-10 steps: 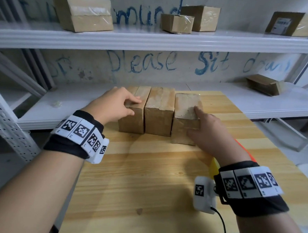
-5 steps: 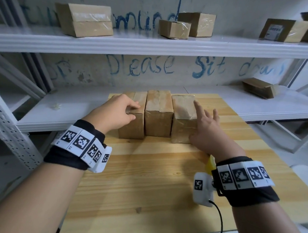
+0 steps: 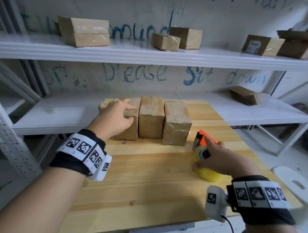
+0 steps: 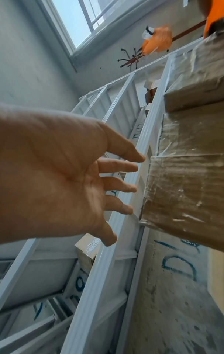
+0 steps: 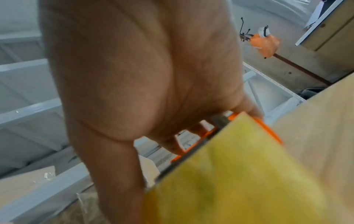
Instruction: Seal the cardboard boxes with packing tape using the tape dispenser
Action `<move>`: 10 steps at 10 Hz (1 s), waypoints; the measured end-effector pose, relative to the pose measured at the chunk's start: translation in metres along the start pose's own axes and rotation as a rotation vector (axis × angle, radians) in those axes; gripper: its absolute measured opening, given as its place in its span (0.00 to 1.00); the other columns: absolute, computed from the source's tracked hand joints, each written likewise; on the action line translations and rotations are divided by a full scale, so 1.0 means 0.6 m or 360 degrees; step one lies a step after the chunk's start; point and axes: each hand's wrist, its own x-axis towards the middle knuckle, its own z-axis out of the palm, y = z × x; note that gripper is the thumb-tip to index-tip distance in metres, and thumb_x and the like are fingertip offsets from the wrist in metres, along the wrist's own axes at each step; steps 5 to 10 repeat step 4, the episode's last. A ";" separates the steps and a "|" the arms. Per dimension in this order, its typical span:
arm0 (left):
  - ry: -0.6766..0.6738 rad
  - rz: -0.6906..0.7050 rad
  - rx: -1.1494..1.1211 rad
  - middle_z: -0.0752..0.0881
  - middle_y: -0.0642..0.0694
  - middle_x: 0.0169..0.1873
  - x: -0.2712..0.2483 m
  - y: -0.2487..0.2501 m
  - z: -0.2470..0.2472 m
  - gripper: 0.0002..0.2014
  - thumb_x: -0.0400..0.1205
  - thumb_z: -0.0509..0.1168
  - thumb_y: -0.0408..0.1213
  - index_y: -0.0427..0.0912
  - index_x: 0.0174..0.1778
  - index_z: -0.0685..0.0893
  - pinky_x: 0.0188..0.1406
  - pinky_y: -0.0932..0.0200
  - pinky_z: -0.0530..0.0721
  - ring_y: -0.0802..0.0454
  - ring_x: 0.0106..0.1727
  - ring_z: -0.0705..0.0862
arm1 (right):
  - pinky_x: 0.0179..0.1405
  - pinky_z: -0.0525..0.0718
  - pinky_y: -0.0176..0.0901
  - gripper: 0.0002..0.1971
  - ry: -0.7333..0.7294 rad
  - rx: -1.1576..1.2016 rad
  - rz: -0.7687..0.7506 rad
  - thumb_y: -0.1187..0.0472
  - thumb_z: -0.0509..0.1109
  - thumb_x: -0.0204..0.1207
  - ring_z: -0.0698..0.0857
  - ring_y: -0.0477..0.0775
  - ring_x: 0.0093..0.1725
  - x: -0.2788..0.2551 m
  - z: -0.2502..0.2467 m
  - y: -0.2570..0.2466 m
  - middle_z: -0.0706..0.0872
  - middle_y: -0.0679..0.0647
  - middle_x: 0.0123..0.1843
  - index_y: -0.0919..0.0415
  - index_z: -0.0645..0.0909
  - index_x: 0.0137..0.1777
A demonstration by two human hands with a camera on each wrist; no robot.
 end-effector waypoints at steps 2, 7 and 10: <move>0.0254 0.0083 0.0412 0.90 0.50 0.56 -0.025 0.030 0.003 0.18 0.87 0.58 0.48 0.46 0.69 0.82 0.83 0.32 0.53 0.49 0.62 0.85 | 0.79 0.57 0.75 0.51 0.0456 -0.0016 -0.0135 0.34 0.70 0.72 0.49 0.70 0.86 0.004 -0.004 -0.012 0.54 0.62 0.87 0.46 0.43 0.87; -0.0044 0.0144 0.0446 0.73 0.47 0.75 -0.034 0.062 -0.001 0.29 0.87 0.53 0.62 0.50 0.79 0.72 0.67 0.42 0.77 0.43 0.74 0.74 | 0.75 0.73 0.63 0.37 0.0737 0.0078 -0.0502 0.40 0.65 0.79 0.72 0.64 0.76 0.002 -0.050 -0.068 0.69 0.60 0.80 0.51 0.59 0.85; -0.0044 0.0144 0.0446 0.73 0.47 0.75 -0.034 0.062 -0.001 0.29 0.87 0.53 0.62 0.50 0.79 0.72 0.67 0.42 0.77 0.43 0.74 0.74 | 0.75 0.73 0.63 0.37 0.0737 0.0078 -0.0502 0.40 0.65 0.79 0.72 0.64 0.76 0.002 -0.050 -0.068 0.69 0.60 0.80 0.51 0.59 0.85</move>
